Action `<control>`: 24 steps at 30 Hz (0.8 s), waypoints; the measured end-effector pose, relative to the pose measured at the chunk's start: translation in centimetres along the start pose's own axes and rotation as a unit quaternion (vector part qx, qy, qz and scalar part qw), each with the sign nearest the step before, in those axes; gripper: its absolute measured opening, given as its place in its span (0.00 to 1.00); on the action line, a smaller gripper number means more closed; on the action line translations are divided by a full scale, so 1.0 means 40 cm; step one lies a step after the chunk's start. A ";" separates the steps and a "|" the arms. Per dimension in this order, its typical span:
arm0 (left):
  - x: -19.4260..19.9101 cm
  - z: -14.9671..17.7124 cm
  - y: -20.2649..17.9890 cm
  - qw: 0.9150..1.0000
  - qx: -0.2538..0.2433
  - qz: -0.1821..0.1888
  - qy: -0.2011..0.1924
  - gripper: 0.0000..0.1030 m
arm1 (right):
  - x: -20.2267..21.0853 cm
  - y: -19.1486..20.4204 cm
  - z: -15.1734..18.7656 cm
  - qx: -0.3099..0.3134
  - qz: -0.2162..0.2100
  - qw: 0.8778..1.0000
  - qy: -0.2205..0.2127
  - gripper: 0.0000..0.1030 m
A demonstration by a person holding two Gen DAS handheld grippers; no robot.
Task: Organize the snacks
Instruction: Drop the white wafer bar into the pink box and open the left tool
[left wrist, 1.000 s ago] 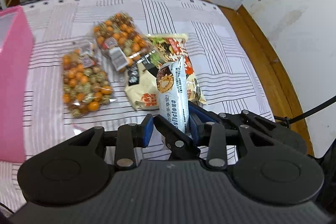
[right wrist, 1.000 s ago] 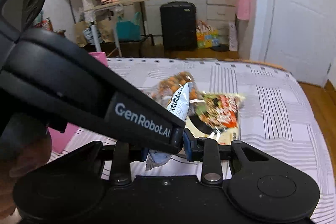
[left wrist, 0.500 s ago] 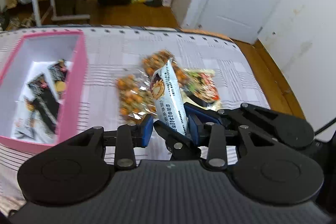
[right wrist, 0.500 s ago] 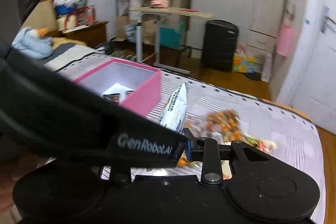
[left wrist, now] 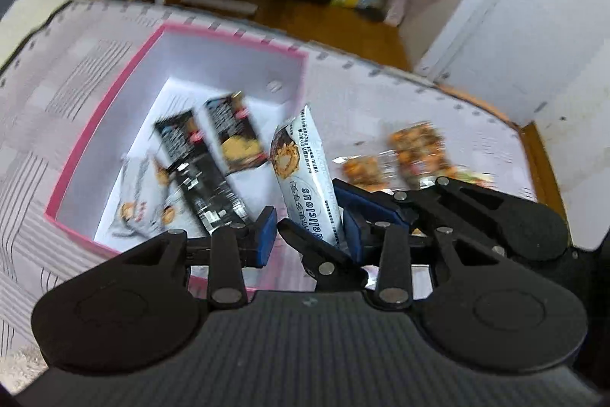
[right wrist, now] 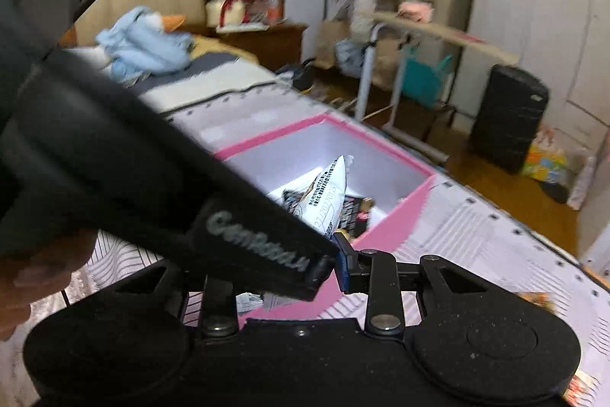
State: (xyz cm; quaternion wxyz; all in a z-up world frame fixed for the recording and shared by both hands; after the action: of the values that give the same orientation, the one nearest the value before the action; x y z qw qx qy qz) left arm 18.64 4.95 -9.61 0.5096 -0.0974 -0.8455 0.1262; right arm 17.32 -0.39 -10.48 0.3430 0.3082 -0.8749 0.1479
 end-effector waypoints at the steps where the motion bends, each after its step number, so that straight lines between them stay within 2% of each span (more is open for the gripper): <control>1: -0.012 -0.001 0.017 1.000 0.007 -0.004 0.006 0.35 | -0.022 0.006 0.000 0.003 -0.005 1.000 0.002 0.36; 6: -0.064 -0.002 0.110 0.998 0.039 -0.037 0.023 0.35 | -0.117 0.033 -0.006 0.008 -0.048 0.999 0.013 0.36; 7: -0.073 0.000 0.123 0.998 0.044 -0.041 0.025 0.36 | -0.129 0.038 -0.005 0.011 -0.053 0.998 0.017 0.39; 8: -0.082 0.001 0.135 0.997 0.050 -0.043 0.027 0.40 | -0.142 0.042 -0.008 0.011 -0.055 0.998 0.020 0.39; 9: -0.090 0.002 0.141 0.997 0.057 -0.043 0.029 0.45 | -0.143 0.039 -0.008 0.006 -0.052 0.998 0.019 0.41; 11: -0.094 0.007 0.146 0.997 0.061 -0.044 0.029 0.49 | -0.124 0.032 -0.011 -0.002 -0.051 0.999 0.012 0.52; 12: -0.089 0.007 0.143 0.997 0.055 -0.045 0.023 0.49 | -0.114 0.028 -0.011 0.001 -0.048 0.999 0.008 0.54; 16: -0.044 -0.007 0.109 0.998 0.026 -0.047 -0.022 0.50 | -0.019 0.002 0.004 0.023 -0.022 0.999 -0.009 0.60; 20: 0.032 -0.031 0.049 0.997 -0.010 -0.034 -0.064 0.50 | 0.121 -0.076 0.028 0.001 -0.032 0.998 -0.051 0.68; 24: 0.080 -0.040 -0.045 0.995 -0.067 -0.011 -0.074 0.50 | 0.219 -0.162 0.068 -0.021 -0.015 0.998 -0.054 0.69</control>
State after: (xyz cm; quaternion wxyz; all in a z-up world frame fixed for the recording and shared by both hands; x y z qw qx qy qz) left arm 18.51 4.37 -5.64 0.4394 -0.1126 -0.8884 0.0702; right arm 15.03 -10.47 -6.07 0.3035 0.3218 -0.8904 0.1074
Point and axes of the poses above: each gripper's, at about its wrist camera, not at the fingertips, and x roughly against the way its jaws point, y to its left, z to its underside, the point moved 8 cm from there along -x, roughly the way its jaws point, and after that the axes turned 4 degrees about y, right-handed, at the moved point
